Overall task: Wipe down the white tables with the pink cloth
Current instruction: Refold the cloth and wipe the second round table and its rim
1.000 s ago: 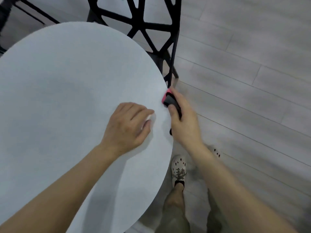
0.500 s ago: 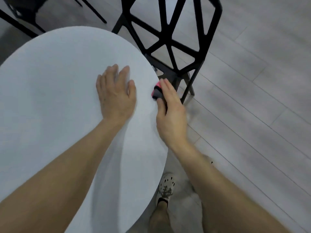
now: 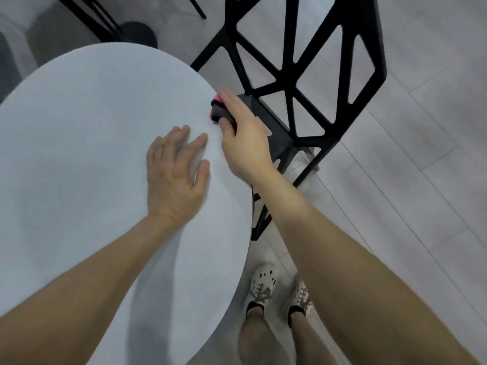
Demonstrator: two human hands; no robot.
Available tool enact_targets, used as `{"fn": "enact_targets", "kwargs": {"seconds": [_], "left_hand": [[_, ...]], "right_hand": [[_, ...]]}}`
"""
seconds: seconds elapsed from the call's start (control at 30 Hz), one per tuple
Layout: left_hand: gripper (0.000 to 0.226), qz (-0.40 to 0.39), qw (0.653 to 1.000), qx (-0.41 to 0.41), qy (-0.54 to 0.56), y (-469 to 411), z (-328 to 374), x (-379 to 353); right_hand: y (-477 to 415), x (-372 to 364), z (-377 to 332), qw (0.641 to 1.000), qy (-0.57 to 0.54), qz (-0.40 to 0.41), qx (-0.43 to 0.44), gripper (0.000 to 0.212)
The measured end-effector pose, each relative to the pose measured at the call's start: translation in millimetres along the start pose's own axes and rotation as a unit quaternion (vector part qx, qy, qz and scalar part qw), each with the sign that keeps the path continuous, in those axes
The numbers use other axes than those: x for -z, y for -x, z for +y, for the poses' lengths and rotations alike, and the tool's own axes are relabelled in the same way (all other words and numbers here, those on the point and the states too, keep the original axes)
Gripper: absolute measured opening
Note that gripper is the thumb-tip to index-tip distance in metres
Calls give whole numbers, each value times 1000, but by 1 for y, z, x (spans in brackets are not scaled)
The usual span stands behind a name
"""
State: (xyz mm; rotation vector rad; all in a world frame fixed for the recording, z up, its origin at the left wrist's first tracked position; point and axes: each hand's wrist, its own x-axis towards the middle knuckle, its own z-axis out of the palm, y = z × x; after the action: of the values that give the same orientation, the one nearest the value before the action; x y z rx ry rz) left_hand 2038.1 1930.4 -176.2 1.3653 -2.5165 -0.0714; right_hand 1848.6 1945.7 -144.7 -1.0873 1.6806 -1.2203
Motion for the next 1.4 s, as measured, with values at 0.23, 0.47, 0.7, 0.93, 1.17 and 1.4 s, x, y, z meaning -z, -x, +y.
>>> {"fn": "enact_targets", "kwargs": {"seconds": [0.23, 0.47, 0.7, 0.93, 1.17, 1.4], "left_hand": [[50, -8, 1000, -4, -21, 0, 3, -1], [50, -4, 1000, -4, 10, 6, 2, -3], [52, -14, 999, 2, 32, 7, 4, -1], [53, -33, 999, 9, 21, 7, 6, 2], [45, 10, 998, 51, 32, -21, -13, 20], [41, 60, 947, 307, -69, -117, -59, 16]], "right_hand": [[91, 14, 19, 999, 40, -22, 7, 57], [-125, -13, -11, 967, 117, -202, 100, 54], [-28, 29, 10, 958, 133, -231, 105, 62], [-174, -42, -29, 917, 218, -286, 171, 56], [-109, -1, -5, 916, 232, -278, 174, 60], [-201, -54, -27, 901, 181, -352, 179, 58]]}}
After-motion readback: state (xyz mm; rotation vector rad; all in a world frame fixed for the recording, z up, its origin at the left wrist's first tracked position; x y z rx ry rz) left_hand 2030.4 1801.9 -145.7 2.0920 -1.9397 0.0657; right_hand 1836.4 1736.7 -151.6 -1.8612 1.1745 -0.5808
